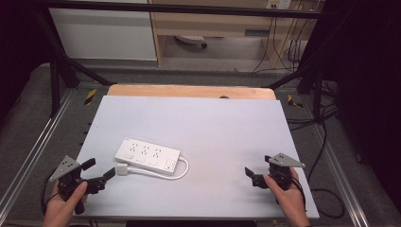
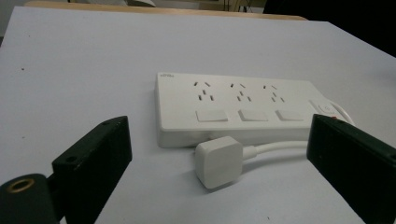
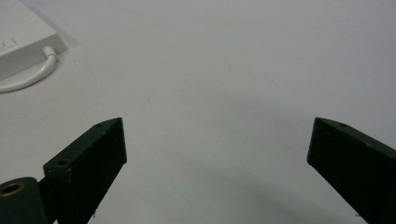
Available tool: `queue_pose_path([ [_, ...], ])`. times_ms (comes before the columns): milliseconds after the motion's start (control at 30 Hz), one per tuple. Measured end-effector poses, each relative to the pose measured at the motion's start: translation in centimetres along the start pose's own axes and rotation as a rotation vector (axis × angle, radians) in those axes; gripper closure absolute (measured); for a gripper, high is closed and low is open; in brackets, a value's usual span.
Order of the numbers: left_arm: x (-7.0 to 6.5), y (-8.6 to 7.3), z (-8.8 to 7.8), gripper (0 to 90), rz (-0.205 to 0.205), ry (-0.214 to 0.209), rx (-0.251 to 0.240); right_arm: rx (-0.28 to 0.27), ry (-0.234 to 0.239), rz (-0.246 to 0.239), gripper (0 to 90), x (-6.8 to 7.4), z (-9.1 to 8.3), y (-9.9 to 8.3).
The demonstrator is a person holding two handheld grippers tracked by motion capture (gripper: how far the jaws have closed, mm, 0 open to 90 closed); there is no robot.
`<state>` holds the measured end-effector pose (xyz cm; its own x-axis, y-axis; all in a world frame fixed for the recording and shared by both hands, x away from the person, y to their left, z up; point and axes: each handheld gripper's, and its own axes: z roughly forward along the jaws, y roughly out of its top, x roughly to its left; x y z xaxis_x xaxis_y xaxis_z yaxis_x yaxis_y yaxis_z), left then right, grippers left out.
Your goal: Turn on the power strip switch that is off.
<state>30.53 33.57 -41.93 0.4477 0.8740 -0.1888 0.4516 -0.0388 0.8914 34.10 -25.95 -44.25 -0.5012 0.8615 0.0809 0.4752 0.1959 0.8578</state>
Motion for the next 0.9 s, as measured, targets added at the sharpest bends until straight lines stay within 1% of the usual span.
queue_pose_path([
  [67,0.0,0.02,-0.03,6.8,0.0,-0.002,0.0,0.007,-0.006,0.003,5.0,-0.05,0.02,-0.05],
  [133,0.0,0.03,-0.07,6.8,0.001,-0.002,-0.003,0.002,-0.011,0.004,4.9,-0.1,-0.03,-0.04],
  [267,-0.05,0.08,-0.23,6.8,0.0,-0.003,-0.008,-0.002,-0.018,-0.003,4.3,-0.02,-0.12,0.05],
  [333,-0.08,0.09,-0.26,6.8,-0.005,-0.008,-0.012,-0.007,-0.02,-0.009,3.9,0.02,-0.12,0.09],
  [500,-0.14,0.17,-0.41,6.7,-0.003,-0.02,-0.018,-0.022,-0.032,-0.017,3.9,0.08,-0.25,0.26],
  [633,-0.35,0.28,-0.48,6.7,0.005,-0.027,-0.025,-0.019,-0.033,-0.031,3.9,0.14,-0.37,0.44],
  [800,-0.44,0.41,-0.51,6.7,0.014,-0.025,-0.033,-0.007,-0.031,-0.027,3.8,0.25,-0.3,0.53],
  [900,-0.58,0.55,-0.52,6.7,0.013,-0.025,-0.047,-0.007,-0.03,-0.029,3.5,0.31,-0.31,0.56],
])
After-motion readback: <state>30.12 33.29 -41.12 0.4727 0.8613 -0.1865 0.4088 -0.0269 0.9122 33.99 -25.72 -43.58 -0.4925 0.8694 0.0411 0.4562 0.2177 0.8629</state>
